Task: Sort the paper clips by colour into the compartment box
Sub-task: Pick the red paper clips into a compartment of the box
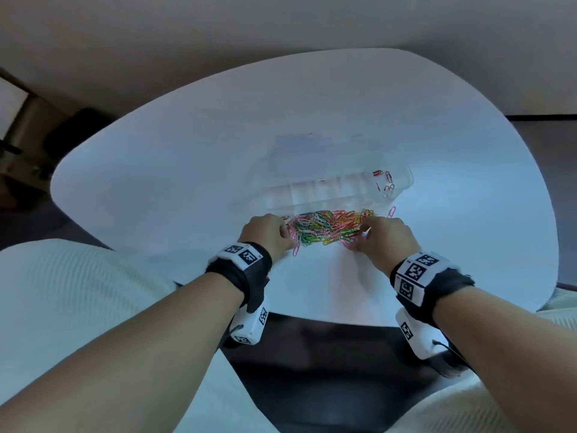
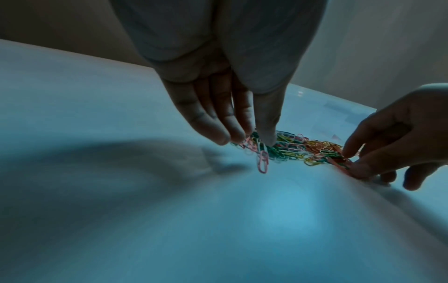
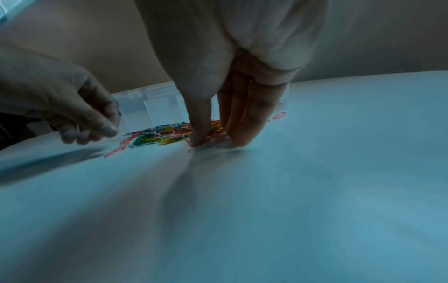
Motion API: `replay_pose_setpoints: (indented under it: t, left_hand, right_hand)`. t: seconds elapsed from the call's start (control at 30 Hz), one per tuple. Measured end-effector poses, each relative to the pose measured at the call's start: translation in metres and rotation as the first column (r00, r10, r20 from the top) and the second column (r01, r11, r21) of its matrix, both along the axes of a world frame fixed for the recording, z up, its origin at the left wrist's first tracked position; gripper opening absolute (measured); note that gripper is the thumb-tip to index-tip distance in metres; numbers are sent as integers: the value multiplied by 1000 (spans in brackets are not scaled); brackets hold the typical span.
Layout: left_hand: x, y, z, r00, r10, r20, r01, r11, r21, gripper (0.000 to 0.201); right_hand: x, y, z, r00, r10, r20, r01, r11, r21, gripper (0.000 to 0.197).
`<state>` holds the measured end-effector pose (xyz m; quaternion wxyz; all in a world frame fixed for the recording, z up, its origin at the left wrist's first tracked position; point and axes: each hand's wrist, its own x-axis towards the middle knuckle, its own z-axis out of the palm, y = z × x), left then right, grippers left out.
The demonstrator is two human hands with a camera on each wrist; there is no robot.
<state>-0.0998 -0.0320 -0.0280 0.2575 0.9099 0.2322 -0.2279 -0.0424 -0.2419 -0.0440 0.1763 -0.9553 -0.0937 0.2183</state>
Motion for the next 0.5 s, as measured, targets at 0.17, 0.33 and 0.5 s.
replay_pose_setpoints:
  t: [0.17,0.33,0.5]
  left_hand:
    - [0,-11,-5,998,-55,31,56,998,-18,20]
    - [-5,-19,-14,984,-175,-23,176,984,40,19]
    - [-8,-19,-14,979,-204,27,204,979,0,10]
  right_hand:
    - [6,9,-1,998,53,-34,-54,998,-25,12]
    - [8,2,0,995,-26,-99,31,998,49,15]
    - [15,-11,1,976,-141,-164,166,975,150,15]
